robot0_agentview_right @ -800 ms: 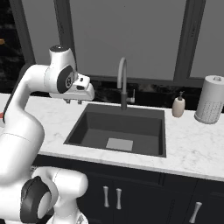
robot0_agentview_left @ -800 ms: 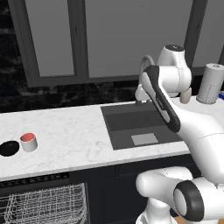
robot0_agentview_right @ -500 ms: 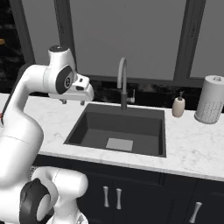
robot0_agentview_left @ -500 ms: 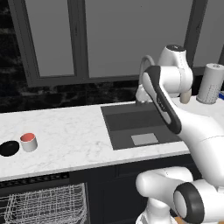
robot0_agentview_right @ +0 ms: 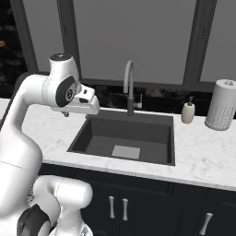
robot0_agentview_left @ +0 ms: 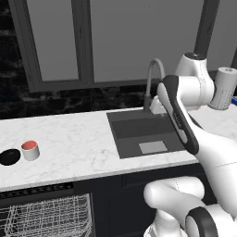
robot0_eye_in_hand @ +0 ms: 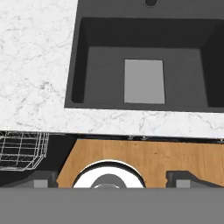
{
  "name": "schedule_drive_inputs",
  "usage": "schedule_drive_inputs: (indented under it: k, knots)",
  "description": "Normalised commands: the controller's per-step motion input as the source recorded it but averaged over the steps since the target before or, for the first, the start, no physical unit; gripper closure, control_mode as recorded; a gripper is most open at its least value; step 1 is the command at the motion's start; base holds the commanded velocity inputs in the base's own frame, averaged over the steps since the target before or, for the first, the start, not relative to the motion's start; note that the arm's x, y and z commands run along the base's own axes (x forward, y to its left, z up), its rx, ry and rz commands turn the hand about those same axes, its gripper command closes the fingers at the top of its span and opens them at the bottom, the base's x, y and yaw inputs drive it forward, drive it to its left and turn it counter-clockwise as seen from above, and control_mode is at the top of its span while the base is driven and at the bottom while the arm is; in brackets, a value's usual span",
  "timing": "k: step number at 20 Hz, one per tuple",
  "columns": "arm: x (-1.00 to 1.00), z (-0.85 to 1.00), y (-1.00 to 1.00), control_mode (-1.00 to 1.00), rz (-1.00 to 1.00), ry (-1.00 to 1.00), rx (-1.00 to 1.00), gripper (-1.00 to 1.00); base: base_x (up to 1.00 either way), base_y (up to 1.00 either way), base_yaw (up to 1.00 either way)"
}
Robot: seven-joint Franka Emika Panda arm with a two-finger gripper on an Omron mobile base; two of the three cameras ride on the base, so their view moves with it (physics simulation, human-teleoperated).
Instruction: Pick up the cup and bowl from the counter, place them in the dishwasher, and close the dishwasher door.
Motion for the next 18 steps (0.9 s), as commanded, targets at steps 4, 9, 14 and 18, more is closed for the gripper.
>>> schedule_drive_inputs:
  k: [4, 9, 14, 18]
  knots:
    - [-0.29, -0.03, 0.00, -1.00, 0.00, 0.00, 0.00, -1.00, 0.00, 0.00, 0.00]
    - [-0.17, 0.00, 0.00, -1.00, 0.00, 0.00, 0.00, -1.00, 0.00, 0.00, 0.00]
    - [-0.12, 0.00, 0.00, -1.00, 0.00, 0.00, 0.00, -1.00, 0.00, 0.00, 0.00]
    - [-0.22, -0.16, 0.00, -1.00, 0.00, 0.05, 0.00, -1.00, 0.00, 0.00, 0.00]
